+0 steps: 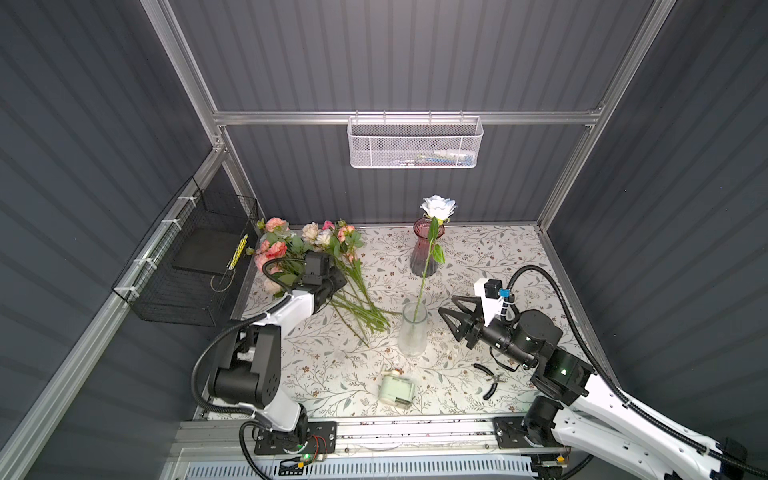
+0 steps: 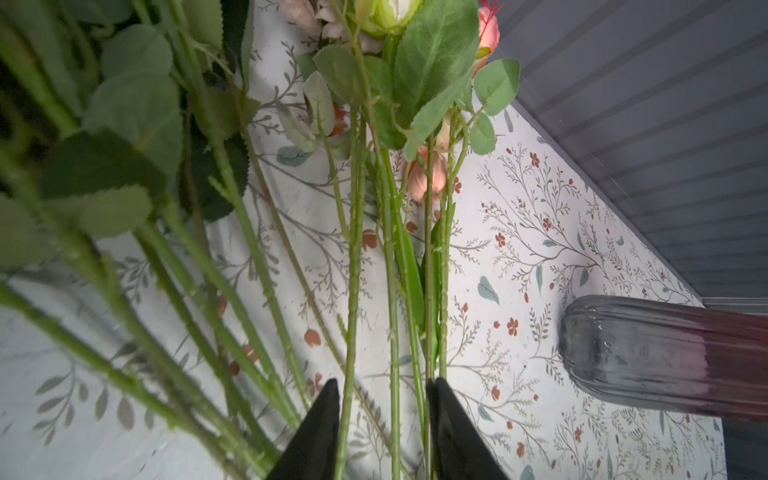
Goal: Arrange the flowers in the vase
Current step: 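Grasp a cream rose stem from the bunch with the left gripper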
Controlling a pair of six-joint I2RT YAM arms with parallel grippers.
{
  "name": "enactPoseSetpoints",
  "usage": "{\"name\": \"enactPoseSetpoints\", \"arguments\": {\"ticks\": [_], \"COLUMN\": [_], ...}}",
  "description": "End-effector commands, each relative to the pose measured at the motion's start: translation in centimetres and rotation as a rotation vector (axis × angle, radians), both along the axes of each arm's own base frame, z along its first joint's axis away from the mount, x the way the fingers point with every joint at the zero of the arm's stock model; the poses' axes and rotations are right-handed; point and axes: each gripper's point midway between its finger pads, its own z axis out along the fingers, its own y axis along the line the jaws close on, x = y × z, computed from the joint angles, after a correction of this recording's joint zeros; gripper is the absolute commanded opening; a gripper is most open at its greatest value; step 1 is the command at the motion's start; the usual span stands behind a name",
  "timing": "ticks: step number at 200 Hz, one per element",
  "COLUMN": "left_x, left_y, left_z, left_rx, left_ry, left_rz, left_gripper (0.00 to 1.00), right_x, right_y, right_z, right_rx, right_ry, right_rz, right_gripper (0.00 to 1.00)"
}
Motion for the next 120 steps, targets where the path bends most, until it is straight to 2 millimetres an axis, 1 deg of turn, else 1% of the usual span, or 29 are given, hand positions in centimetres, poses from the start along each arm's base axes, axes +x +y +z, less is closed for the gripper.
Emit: {"name": "enactPoseSetpoints", "arguments": {"ticks": [1, 9, 17, 37, 70, 102, 120], "left_x": [1.7, 1.9, 2.0, 1.9, 2.2, 2.3, 2.3], "left_y": [-0.3, -0.3, -0.3, 0.1, 0.1, 0.3, 0.7], "left_z": [-0.6, -1.2, -1.9, -3.2, -4.7, -5.3, -4.7], "left_rx": [0.022, 0.030, 0.038, 0.062, 0.080, 0.104, 0.127], "left_ry": [-0.002, 0.015, 0.030, 0.059, 0.085, 0.108, 0.104], "left_rz": [-0.032, -0.039, -0.041, -0.027, -0.036, -0.038, -0.031], "left_gripper": [0.33, 0.29, 0.27, 0.27, 0.24, 0.13, 0.05], "right_x": [-0.1, -0.1, -0.1, -0.2, -0.1, -0.1, -0.1], "right_y": [-0.6, -0.8, -0.9, -1.1, -1.2, -1.3, -1.4], "right_z": [-0.6, -0.5, -0.5, -0.5, -0.4, -0.6, -0.4], "right_rx": [-0.003, -0.003, -0.005, -0.009, -0.013, -0.016, -0.011], "right_ry": [0.012, 0.009, 0.008, 0.004, 0.002, 0.005, 0.001], "right_rz": [-0.025, -0.030, -0.034, -0.040, -0.047, -0.050, -0.053], "right_gripper": [0.60, 0.60, 0.60, 0.60, 0.60, 0.61, 0.61]}}
